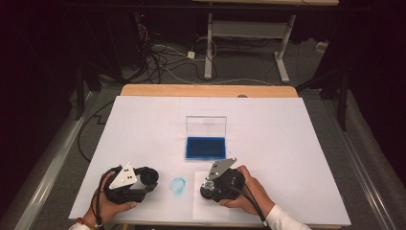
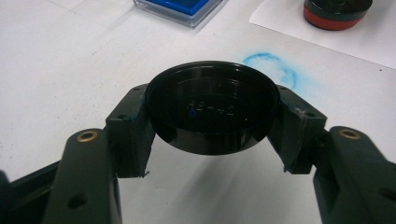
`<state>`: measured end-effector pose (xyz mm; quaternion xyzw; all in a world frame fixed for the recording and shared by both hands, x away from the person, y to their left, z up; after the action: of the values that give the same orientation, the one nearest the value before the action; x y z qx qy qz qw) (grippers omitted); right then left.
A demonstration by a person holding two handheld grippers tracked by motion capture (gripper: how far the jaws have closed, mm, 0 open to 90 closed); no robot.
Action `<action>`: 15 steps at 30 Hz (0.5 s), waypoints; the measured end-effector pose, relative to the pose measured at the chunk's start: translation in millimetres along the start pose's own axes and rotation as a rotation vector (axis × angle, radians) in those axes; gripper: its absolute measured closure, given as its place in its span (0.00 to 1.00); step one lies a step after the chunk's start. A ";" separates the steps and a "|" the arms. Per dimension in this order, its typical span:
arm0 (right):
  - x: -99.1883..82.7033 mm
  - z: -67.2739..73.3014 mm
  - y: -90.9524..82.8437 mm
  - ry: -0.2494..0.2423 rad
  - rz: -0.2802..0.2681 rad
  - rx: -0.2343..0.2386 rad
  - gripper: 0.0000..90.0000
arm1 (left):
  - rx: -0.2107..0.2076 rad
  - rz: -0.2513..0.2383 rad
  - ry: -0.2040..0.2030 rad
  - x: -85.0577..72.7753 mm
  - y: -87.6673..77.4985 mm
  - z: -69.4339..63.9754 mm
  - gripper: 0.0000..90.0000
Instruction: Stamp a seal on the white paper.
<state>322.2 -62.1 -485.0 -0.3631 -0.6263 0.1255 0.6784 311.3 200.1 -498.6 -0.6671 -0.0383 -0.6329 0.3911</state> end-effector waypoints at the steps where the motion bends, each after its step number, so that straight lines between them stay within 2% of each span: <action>1: -0.1 0.0 -0.1 0.003 -0.002 -0.001 0.63 | -0.001 0.001 0.000 -0.1 0.0 0.1 0.41; 15: -0.2 0.1 -0.7 0.000 -0.004 -0.006 0.63 | -0.001 -0.005 0.007 1.2 -0.4 -1.2 0.41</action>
<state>321.9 -62.6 -484.6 -0.3638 -0.6273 0.1220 0.6776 310.4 199.2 -497.4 -0.6648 -0.0382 -0.6364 0.3893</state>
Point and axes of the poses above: each handheld gripper's, and its own axes: y roughly forward along the jaws, x roughly out of its top, z roughly to its left, the point moved 6 cm from there along y, roughly forward along the jaws, and after that the axes turned 12 degrees about -z, right-handed, at the moved point
